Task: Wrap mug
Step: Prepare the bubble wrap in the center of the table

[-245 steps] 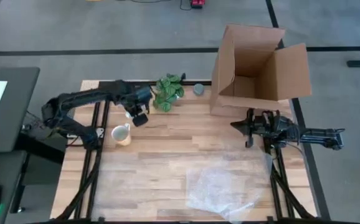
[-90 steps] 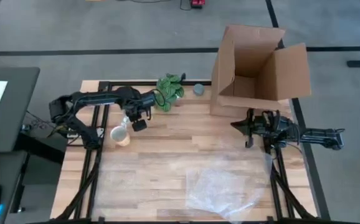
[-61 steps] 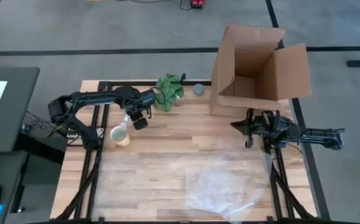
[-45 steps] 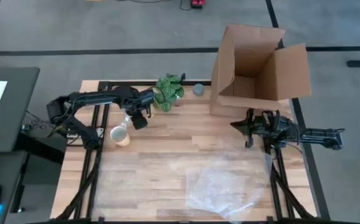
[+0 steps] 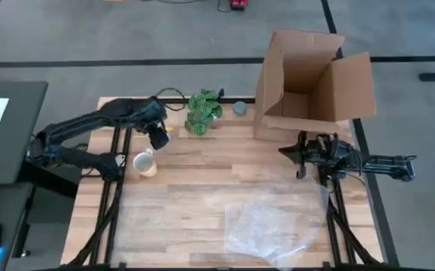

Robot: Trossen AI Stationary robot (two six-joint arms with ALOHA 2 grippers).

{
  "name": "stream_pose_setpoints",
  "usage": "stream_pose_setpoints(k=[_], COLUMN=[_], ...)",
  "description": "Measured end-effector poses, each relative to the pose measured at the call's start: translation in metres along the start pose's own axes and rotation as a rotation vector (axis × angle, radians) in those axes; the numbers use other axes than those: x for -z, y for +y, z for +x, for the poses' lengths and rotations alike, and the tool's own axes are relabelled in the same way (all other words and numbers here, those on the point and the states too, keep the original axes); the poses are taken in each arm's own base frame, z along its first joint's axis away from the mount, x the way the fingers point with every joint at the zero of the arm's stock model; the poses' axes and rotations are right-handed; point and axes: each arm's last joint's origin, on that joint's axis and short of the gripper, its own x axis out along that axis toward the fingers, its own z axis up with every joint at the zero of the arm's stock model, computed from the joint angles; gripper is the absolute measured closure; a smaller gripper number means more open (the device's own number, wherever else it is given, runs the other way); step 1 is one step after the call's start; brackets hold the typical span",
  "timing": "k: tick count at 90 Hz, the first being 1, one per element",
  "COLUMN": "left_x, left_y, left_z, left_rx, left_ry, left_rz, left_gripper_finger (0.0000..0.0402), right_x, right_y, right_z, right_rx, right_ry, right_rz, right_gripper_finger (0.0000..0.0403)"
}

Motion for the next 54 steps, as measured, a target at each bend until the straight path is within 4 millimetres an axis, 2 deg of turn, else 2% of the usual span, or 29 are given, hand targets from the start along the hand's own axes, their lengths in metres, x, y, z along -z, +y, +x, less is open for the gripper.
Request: stream_pose_setpoints(k=[14,25,39,54], left_x=[0.003,0.007,0.013,0.024], left_y=[-0.015,-0.038,-0.076,-0.121], left_z=[-0.032,-0.045,-0.043,-0.021], left_rx=[0.212,0.336,0.458,0.566], left_ry=[-0.201,-0.287,-0.349,-0.39], left_rz=[0.053,0.162,0.324,0.439], left_gripper_finger=[0.0253,0.0253,0.0253,0.0253], right_x=[0.0,0.0,0.0,0.0], right_y=[0.0,0.0,0.0,-0.001], right_z=[0.0,0.0,0.0,0.0], right_rx=[0.0,0.0,0.0,0.007], right_ry=[0.0,0.0,0.0,-0.002], right_rz=[0.0,0.0,0.0,0.0], right_gripper_finger=[0.0403,0.0403,0.0403,0.0403])
